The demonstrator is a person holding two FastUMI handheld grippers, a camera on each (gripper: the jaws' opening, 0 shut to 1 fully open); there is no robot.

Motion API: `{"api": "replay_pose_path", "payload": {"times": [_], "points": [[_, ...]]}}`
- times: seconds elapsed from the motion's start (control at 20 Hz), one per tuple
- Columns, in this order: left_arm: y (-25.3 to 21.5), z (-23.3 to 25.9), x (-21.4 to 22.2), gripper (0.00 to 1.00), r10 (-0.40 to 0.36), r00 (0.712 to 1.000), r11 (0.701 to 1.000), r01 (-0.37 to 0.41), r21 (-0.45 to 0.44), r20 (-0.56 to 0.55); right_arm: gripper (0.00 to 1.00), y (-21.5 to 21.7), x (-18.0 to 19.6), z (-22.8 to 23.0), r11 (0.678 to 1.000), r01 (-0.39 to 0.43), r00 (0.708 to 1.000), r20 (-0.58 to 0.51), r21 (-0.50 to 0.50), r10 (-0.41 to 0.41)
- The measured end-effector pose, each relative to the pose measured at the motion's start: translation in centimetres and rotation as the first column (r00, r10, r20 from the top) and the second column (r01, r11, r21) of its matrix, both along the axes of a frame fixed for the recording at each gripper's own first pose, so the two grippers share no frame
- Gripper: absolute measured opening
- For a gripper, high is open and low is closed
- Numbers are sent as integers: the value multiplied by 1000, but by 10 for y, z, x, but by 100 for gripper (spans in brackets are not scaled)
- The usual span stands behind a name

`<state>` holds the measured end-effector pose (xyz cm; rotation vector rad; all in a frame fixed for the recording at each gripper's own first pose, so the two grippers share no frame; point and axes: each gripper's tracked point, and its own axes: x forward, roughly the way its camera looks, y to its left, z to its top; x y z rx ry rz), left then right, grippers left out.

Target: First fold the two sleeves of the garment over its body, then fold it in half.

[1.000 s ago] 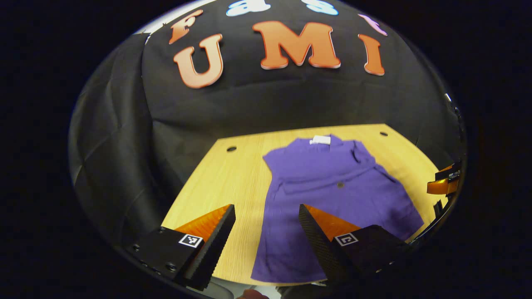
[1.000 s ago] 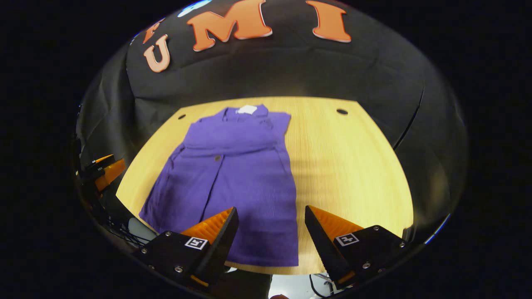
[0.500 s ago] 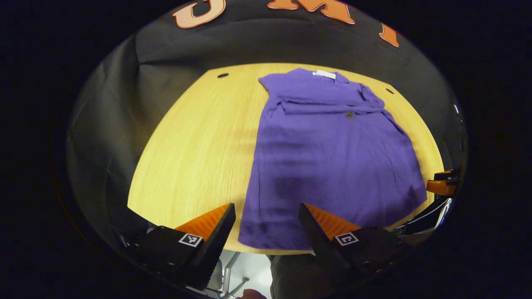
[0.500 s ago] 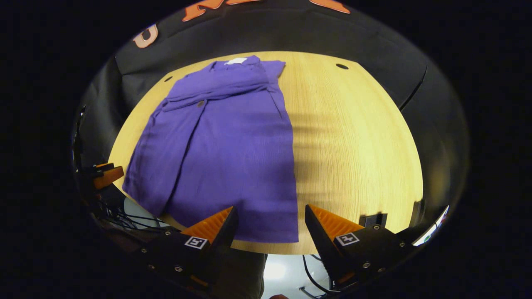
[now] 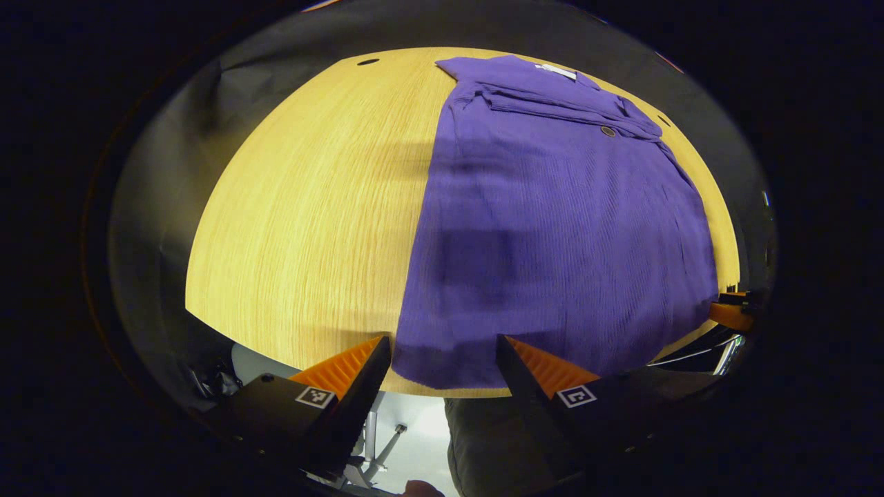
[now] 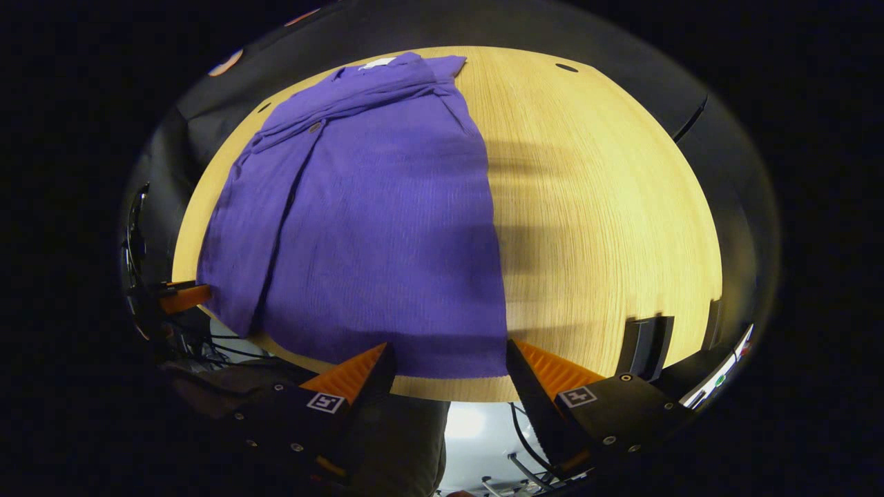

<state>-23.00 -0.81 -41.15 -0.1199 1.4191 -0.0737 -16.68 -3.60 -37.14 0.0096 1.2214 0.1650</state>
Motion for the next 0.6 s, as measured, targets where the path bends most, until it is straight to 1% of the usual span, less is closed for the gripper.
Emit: {"api": "replay_pose_path", "payload": {"times": [0.2, 0.3, 0.4, 0.45, 0.5, 0.55, 0.6], "points": [[0, 0, 1, 100, -71, 996, 997, 71, -3, -45, 95, -2, 2, -4, 999, -12, 1000, -11, -36, 12], [-2, -1, 5, 99, -77, 995, 997, 77, -5, -63, 94, -3, -3, -7, 998, -24, 999, -40, -52, 22], [-5, -2, 10, 97, -83, 993, 997, 82, -11, -84, 92, -2, -6, -6, 997, -39, 998, -56, -60, 36], [-8, -3, 13, 90, -76, 992, 997, 75, -13, -101, 85, 0, -6, -7, 997, -44, 997, -61, -56, 41], [-12, -4, 16, 82, -57, 992, 998, 56, -13, -115, 80, 5, -6, -6, 998, -45, 997, -64, -44, 42], [-15, -4, 20, 69, -41, 990, 999, 39, -17, -134, 67, 7, -6, -5, 998, -43, 997, -67, -38, 40], [-20, -6, 23, 63, -28, 988, 999, 23, -30, -152, 54, 10, -4, -6, 999, -29, 997, -69, -21, 28]]}}
